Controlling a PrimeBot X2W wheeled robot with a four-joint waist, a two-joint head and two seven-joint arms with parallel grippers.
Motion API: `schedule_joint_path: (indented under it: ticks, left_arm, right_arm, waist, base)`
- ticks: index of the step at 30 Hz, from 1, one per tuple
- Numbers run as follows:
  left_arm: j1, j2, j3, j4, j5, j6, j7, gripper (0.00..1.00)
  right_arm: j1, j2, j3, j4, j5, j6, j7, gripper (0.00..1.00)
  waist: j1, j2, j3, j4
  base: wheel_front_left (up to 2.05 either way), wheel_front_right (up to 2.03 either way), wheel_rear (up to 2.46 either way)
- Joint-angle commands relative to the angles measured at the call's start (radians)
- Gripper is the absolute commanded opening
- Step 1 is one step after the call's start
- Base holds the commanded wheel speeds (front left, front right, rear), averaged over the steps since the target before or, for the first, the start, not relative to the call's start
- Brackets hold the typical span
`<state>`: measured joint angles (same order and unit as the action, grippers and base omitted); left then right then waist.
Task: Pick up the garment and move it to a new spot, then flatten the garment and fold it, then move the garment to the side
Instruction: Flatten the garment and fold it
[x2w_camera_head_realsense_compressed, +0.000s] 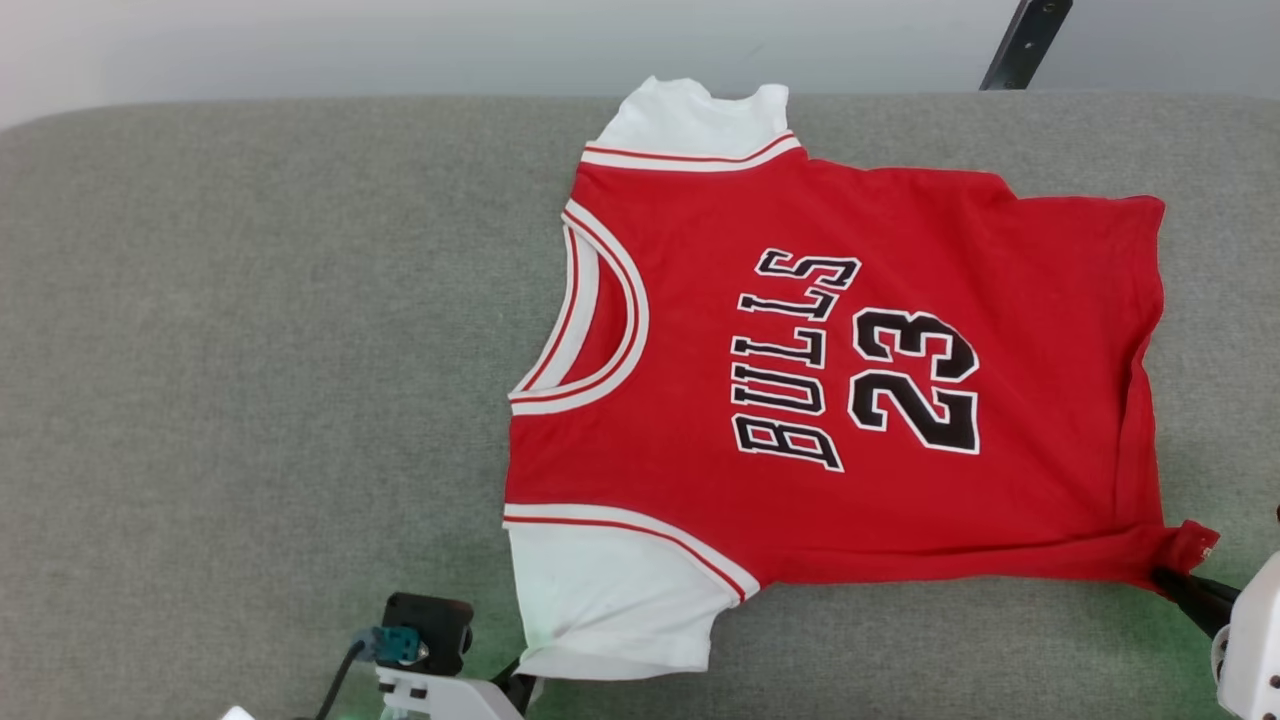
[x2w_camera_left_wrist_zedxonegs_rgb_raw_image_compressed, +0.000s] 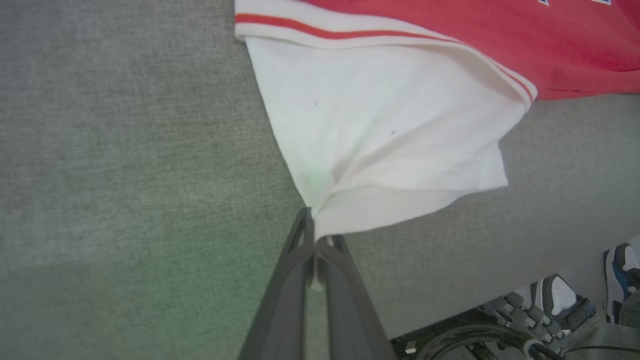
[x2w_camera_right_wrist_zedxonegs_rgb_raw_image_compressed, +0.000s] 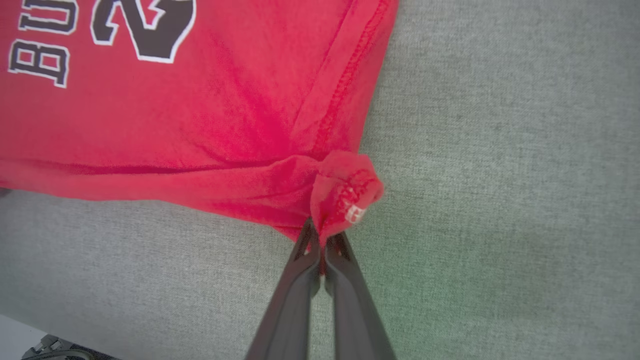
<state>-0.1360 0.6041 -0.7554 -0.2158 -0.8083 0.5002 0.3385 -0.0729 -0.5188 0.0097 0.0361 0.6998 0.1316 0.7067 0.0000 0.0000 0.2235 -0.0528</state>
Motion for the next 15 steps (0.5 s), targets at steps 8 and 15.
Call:
schedule_joint_path:
  ticks: [8,15]
  left_arm:
    - [-0.012,0.001,-0.002,0.026,-0.004,-0.008,0.005,0.0]
    - [-0.022,0.006,-0.008,0.045,-0.007,-0.022,0.017,0.0]
  right_arm:
    - [-0.032,0.041,-0.011,0.046,-0.045,-0.002,0.033,0.0]
    - [-0.1,0.076,0.022,0.159,-0.066,-0.002,0.056,0.0]
  waist:
    - [0.0,0.0,-0.013,-0.007]
    - [0.0,0.0,-0.027,-0.004]
  base:
    - [0.0,0.0,0.0]
    - [0.0,0.0,0.0]
